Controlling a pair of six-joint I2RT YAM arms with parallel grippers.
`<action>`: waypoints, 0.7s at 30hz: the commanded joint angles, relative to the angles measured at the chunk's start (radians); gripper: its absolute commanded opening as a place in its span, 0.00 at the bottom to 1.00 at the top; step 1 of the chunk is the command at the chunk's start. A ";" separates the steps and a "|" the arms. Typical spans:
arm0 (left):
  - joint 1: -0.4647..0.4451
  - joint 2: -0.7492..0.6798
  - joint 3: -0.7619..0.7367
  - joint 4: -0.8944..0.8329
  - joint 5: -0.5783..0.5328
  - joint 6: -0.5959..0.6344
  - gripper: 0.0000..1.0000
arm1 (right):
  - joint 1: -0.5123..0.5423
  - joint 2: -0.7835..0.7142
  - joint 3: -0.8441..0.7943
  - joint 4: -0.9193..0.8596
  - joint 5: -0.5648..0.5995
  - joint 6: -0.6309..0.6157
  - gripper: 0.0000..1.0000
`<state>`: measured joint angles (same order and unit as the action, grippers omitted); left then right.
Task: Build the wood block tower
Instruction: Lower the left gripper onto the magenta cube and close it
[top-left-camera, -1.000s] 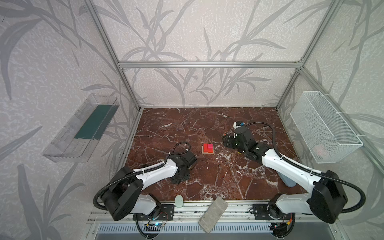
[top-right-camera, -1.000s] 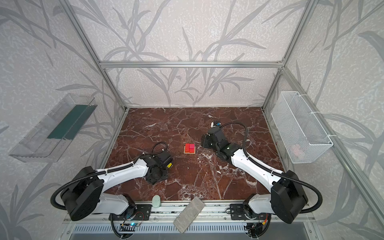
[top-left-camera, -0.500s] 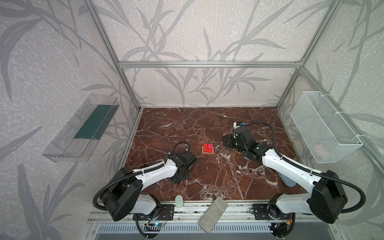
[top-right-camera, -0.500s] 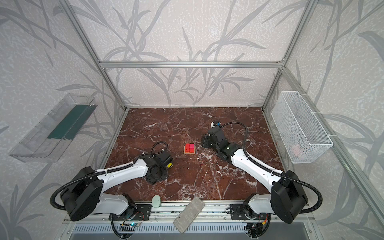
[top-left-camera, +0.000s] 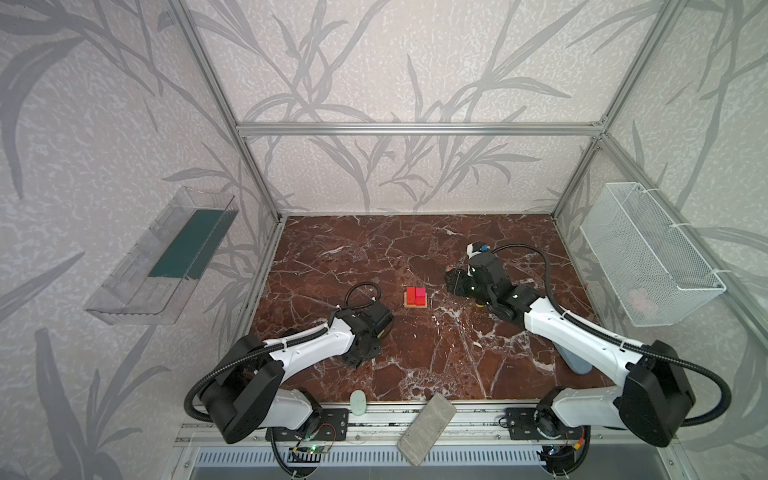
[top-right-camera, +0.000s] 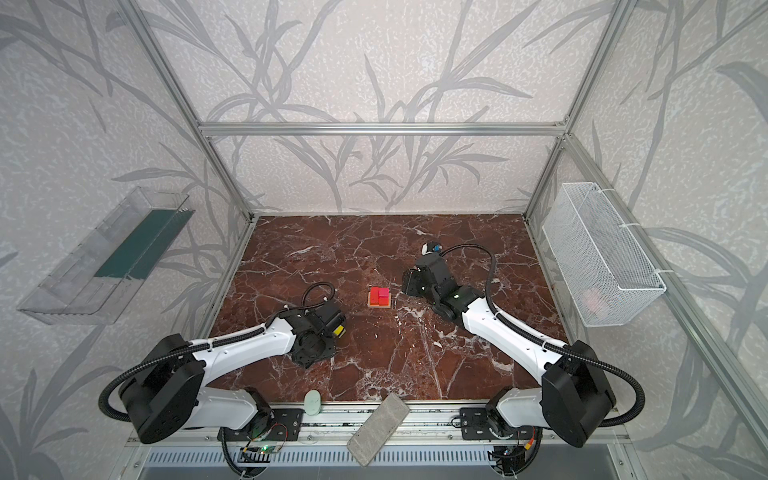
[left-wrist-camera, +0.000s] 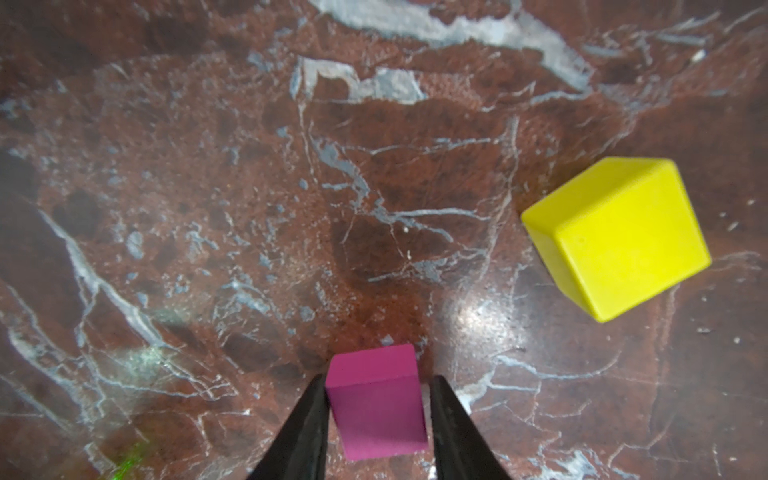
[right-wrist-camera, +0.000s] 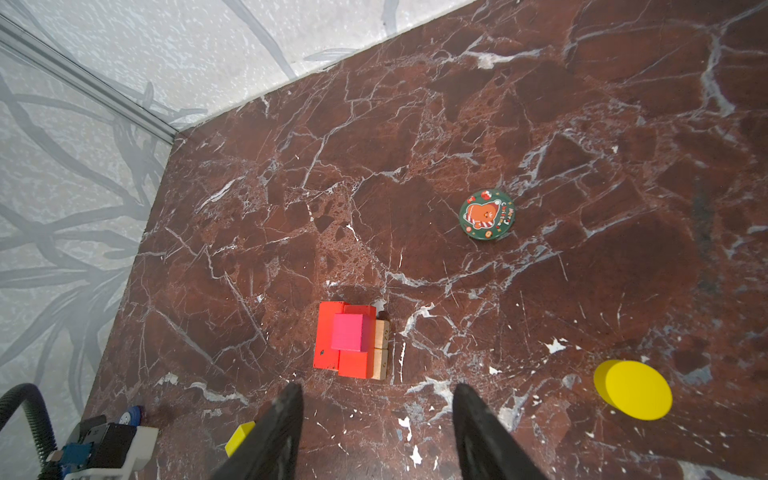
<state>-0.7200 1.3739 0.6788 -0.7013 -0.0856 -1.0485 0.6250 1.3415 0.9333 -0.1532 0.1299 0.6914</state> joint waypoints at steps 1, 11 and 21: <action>-0.002 -0.004 -0.002 -0.003 -0.029 -0.013 0.37 | -0.007 0.005 -0.011 0.020 0.003 0.010 0.59; -0.002 0.007 -0.004 0.008 -0.019 -0.008 0.26 | -0.007 0.010 -0.010 0.023 -0.001 0.011 0.59; -0.002 -0.008 0.038 -0.040 -0.022 0.041 0.17 | -0.008 0.026 -0.002 0.026 -0.012 0.008 0.59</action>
<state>-0.7200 1.3743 0.6853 -0.6987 -0.0845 -1.0309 0.6239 1.3582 0.9333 -0.1490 0.1253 0.6918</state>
